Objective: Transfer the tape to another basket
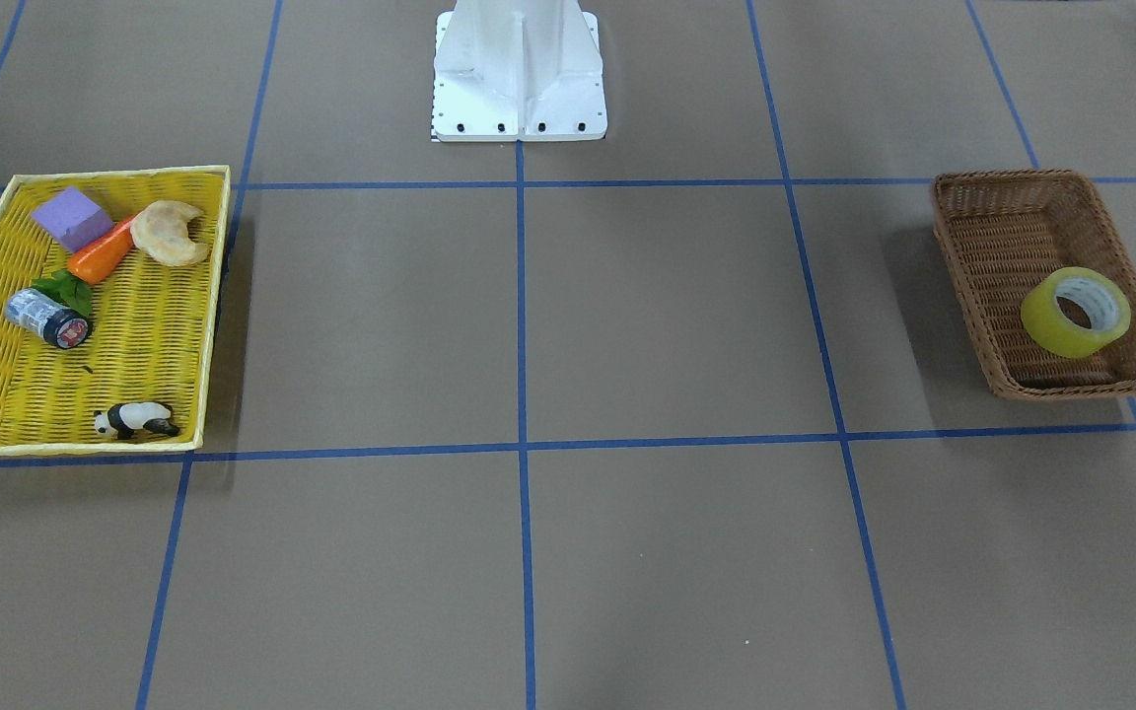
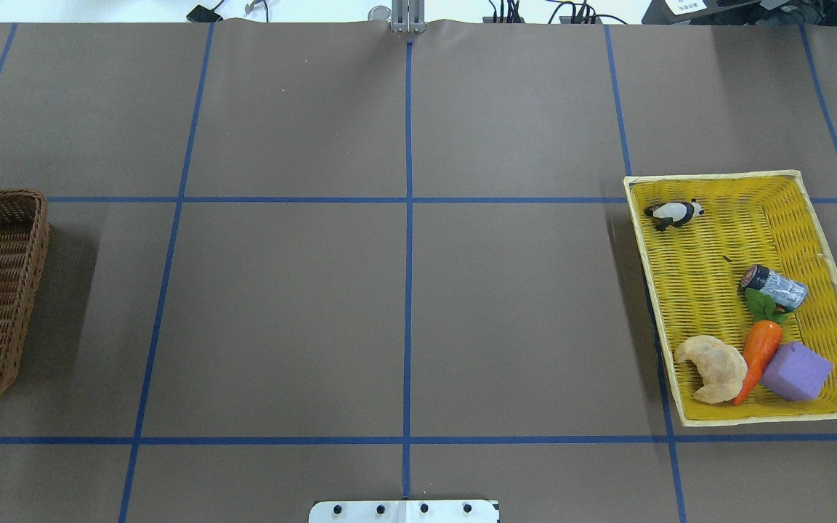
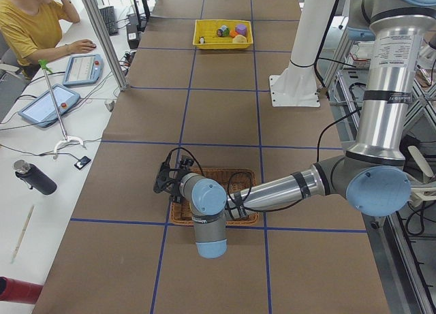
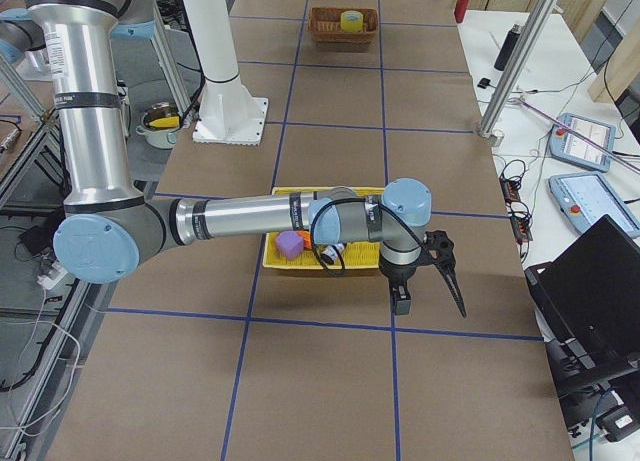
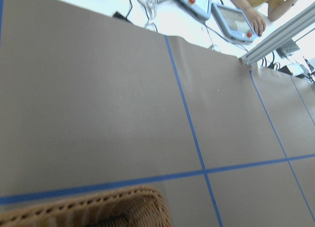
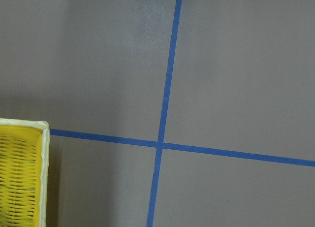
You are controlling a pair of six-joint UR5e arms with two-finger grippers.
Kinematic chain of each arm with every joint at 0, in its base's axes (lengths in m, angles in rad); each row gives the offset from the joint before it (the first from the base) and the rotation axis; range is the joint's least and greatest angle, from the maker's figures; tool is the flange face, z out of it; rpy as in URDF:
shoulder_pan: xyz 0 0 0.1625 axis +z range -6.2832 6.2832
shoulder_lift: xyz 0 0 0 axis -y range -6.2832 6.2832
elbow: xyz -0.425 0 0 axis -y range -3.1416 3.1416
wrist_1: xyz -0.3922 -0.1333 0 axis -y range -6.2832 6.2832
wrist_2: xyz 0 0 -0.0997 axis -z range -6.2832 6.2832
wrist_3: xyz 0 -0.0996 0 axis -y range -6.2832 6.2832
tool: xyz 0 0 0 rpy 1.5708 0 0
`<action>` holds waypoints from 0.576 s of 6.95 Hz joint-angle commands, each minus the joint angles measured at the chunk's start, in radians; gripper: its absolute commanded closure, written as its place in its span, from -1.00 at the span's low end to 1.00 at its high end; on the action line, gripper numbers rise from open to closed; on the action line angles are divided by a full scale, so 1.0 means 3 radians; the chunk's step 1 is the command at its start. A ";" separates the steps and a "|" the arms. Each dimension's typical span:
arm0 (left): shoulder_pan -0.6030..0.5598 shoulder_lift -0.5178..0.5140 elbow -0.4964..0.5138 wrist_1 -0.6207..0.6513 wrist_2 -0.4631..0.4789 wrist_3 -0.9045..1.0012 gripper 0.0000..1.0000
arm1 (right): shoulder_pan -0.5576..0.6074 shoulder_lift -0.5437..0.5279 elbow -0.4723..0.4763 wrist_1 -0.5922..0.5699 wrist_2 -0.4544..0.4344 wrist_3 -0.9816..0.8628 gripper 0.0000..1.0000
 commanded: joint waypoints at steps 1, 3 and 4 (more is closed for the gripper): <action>-0.0059 -0.0001 -0.0101 0.0720 0.0375 0.1153 -0.94 | 0.0002 -0.0010 0.0000 0.0000 0.0000 -0.0001 -1.00; -0.0059 0.0014 -0.0438 0.1717 0.0880 0.2247 -0.94 | 0.0002 -0.0031 0.0000 0.0000 0.0000 -0.0007 -1.00; -0.0059 0.0019 -0.0485 0.2121 0.1035 0.2779 -0.95 | 0.0002 -0.0046 0.0000 0.0000 0.0005 -0.0002 -1.00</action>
